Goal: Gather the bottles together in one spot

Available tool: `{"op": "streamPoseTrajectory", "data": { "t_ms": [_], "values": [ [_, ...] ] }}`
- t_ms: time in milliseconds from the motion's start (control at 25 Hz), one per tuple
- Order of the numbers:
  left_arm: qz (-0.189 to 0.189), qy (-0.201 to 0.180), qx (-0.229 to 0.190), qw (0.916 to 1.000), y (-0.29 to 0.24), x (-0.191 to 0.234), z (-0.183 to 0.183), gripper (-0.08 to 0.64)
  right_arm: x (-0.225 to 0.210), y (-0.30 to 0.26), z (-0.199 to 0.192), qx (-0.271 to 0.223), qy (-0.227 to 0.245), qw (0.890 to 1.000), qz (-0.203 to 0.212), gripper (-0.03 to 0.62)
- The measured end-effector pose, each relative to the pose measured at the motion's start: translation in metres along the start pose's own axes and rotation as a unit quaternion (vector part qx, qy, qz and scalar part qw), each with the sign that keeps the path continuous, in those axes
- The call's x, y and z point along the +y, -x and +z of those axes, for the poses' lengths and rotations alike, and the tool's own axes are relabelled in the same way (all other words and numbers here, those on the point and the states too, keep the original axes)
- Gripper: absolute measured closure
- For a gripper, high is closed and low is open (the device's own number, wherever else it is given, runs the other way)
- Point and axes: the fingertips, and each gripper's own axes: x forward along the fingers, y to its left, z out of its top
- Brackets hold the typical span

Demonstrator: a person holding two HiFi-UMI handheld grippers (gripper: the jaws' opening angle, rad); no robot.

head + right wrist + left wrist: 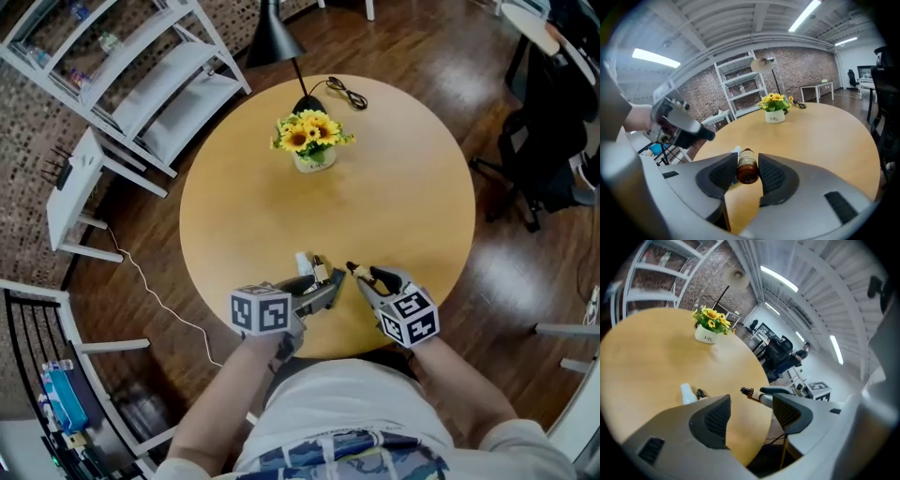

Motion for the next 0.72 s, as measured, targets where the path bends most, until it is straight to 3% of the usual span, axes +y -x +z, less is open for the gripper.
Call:
{"op": "streamPoseTrajectory", "data": {
  "t_ms": [80,200,280,360,480,720],
  "values": [
    [-0.055,0.072,-0.015,0.9958,-0.013,-0.009,0.006,0.296,0.01,0.015,0.02,-0.036,-0.001,0.999,0.013,0.443],
    [-0.127,0.169,-0.045,0.9764,-0.024,-0.02,0.022,0.303,0.026,0.033,0.042,-0.077,0.019,0.996,0.032,0.442],
    [-0.166,0.212,-0.062,0.961,-0.027,-0.028,0.033,0.338,0.035,0.039,0.048,-0.092,0.033,0.994,0.04,0.442],
    [-0.186,0.227,-0.069,0.9533,-0.028,-0.034,0.04,0.363,0.041,0.041,0.048,-0.096,0.044,0.993,0.046,0.442],
    [-0.177,0.222,-0.066,0.9566,-0.029,-0.035,0.041,0.451,0.045,0.04,0.046,-0.094,0.051,0.993,0.05,0.442],
    [-0.15,0.183,-0.045,0.9705,-0.028,-0.033,0.035,0.48,0.048,0.036,0.039,-0.086,0.084,0.992,0.048,0.442]
  ]
}}
